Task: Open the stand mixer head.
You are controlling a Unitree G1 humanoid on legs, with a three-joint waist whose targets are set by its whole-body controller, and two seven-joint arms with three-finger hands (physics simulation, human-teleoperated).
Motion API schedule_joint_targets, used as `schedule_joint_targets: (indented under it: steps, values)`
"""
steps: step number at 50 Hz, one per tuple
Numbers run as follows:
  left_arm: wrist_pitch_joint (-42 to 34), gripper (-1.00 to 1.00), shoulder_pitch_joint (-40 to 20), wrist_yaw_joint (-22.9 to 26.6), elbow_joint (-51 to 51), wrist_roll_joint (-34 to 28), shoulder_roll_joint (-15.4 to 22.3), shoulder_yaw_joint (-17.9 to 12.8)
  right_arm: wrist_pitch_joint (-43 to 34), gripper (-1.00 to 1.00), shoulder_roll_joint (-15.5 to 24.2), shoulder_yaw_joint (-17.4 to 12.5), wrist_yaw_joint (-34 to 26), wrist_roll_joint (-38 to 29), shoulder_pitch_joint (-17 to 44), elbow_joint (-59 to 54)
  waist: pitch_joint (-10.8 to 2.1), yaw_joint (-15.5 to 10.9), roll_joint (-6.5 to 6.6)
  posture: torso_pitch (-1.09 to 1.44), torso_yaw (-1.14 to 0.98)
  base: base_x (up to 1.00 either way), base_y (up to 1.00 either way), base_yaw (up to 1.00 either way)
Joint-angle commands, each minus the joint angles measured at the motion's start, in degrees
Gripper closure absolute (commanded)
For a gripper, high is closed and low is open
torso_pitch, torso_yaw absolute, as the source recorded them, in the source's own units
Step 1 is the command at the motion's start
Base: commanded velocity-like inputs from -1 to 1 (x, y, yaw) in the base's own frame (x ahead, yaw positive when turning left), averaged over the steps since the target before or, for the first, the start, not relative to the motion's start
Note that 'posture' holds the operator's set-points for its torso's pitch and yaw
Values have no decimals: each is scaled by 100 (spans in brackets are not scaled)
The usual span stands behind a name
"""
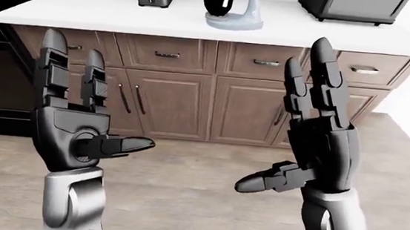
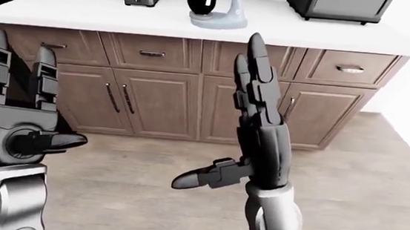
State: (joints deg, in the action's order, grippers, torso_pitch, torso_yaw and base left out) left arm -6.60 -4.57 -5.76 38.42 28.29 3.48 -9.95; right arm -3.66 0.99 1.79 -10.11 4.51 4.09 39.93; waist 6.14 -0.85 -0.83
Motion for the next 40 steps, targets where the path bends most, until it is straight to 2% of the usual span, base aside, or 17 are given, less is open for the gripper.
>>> schedule_joint_targets:
  steps: [1,4,8,10,15,17,19,22,23,25,27,28,30,31,36,38,40]
  values:
    - [120,-98,-154,56,197,20,19,34,140,-100,18,-39,39,-119,123,101,-102,43,26,0,0,15,0,0]
    - [148,-97,-133,63,172,10,15,25,145,-100,9,-45,26,-123,126,78,-493,-94,-280,0,0,0,0,0]
    - [158,-98,-139,74,149,20,21,18,190,-100,-3,-19,-12,-90,115,122,-538,13,-33,0,0,19,0,0]
    - [162,-98,-126,73,153,21,16,21,248,-100,4,-2,-24,-182,104,68,20,56,9,0,0,100,0,0]
    - [161,-98,-131,73,147,14,16,27,215,-100,-13,-4,-22,-211,102,45,-509,123,-70,0,0,32,0,0]
    - [169,-97,-122,79,143,8,13,32,239,-100,-15,-7,-41,-140,100,102,-533,141,62,0,0,32,0,0]
    - [173,-97,-130,84,134,1,15,34,262,-100,-11,-6,-31,-183,91,61,-39,217,333,0,0,100,0,0]
    - [164,-98,-152,73,133,3,16,38,210,-100,-6,-27,11,-259,136,14,-136,178,458,0,0,63,0,0]
    - [164,-98,-151,75,132,3,17,40,236,-100,-2,-36,5,-253,136,4,-530,201,447,0,0,0,0,0]
    - [164,-97,-152,79,130,5,20,35,252,-100,-1,-44,-2,-237,124,8,-355,207,642,0,0,0,0,0]
    - [165,-98,-162,79,121,6,27,23,247,-100,-1,-50,0,-200,133,35,-560,161,492,0,0,47,0,0]
    - [153,-98,-172,71,129,18,34,14,298,-100,6,-46,-10,-218,140,16,-127,90,358,0,0,100,0,0]
    - [166,-97,-159,79,121,15,32,13,275,-100,3,-28,14,-301,147,-22,24,106,295,0,0,41,0,0]
    - [168,-98,-155,83,120,14,31,15,264,-100,3,-24,3,-290,140,-17,-340,143,329,0,0,0,0,0]
    - [161,-97,-174,76,119,19,37,15,241,-100,4,-42,-33,-167,133,51,-588,65,-145,0,0,7,0,0]
    - [160,-98,-174,71,123,20,34,18,305,-100,12,-23,-32,-254,127,26,-89,134,97,0,0,88,0,0]
    - [161,-98,-169,73,121,21,35,14,247,-100,5,-40,4,-282,142,1,-148,138,-4,0,0,12,0,0]
